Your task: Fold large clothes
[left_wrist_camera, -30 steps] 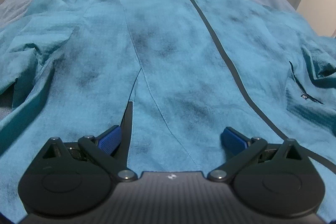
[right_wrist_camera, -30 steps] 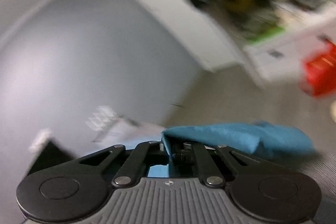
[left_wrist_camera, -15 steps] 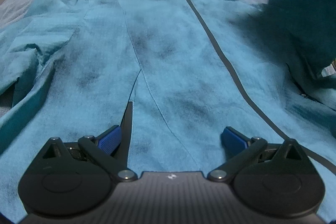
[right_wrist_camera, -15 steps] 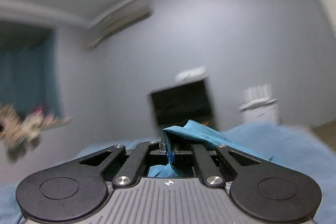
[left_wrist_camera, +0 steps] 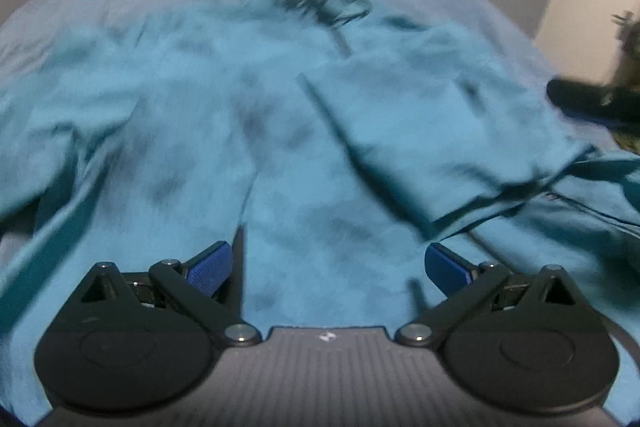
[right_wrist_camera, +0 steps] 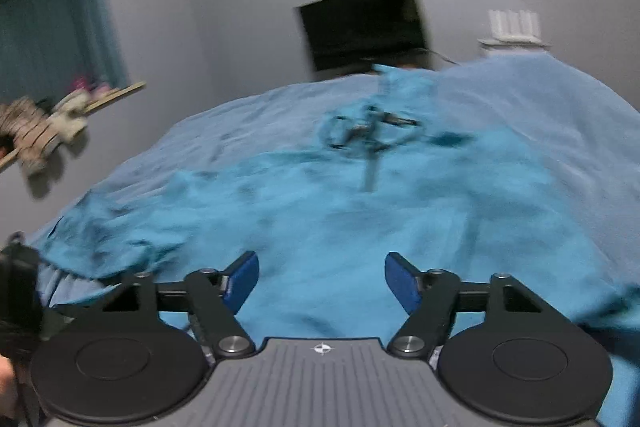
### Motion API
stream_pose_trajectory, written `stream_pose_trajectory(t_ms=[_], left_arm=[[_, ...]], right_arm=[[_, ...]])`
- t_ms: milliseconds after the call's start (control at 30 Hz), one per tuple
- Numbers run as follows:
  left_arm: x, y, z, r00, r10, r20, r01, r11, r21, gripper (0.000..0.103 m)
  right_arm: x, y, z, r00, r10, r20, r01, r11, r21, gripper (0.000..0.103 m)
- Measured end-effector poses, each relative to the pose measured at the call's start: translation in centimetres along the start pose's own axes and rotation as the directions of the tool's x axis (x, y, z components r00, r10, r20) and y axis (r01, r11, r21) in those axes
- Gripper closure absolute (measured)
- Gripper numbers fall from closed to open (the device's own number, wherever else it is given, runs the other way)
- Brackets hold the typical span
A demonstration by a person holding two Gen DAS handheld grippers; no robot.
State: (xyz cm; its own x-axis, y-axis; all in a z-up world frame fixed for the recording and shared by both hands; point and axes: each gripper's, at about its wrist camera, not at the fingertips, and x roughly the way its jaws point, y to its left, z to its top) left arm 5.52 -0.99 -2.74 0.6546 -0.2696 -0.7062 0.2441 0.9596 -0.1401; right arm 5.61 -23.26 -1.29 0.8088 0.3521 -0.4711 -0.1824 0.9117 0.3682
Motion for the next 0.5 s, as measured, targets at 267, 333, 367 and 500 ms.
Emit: stream_pose_trajectory(t_ms=[267, 333, 367, 500], left_arm=[[-1.5, -6.2, 2.3, 0.992, -0.100, 0.070, 0.081, 0.968, 0.236, 0.000], [-0.4, -8.3, 3.1, 0.995, -0.098, 0.036, 0.083, 0.951, 0.297, 0.000], [0.5, -9.6, 3.4, 0.997, -0.078, 0.025, 0.065, 0.940, 0.334, 0.002], [4.1, -13.7, 4.5, 0.998, -0.058, 0.022, 0.043, 0.903, 0.428, 0.010]], right_arm=[[0.0, -10.0, 0.2, 0.980, -0.195, 0.039, 0.168, 0.915, 0.366, 0.026], [0.4, -11.9, -1.1, 0.970, -0.237, 0.054, 0.195, 0.890, 0.412, 0.026], [0.8, -12.8, -1.9, 0.968, -0.247, 0.052, 0.199, 0.874, 0.443, 0.026], [2.1, -14.9, -4.3, 0.959, -0.284, 0.001, 0.244, 0.823, 0.514, 0.028]])
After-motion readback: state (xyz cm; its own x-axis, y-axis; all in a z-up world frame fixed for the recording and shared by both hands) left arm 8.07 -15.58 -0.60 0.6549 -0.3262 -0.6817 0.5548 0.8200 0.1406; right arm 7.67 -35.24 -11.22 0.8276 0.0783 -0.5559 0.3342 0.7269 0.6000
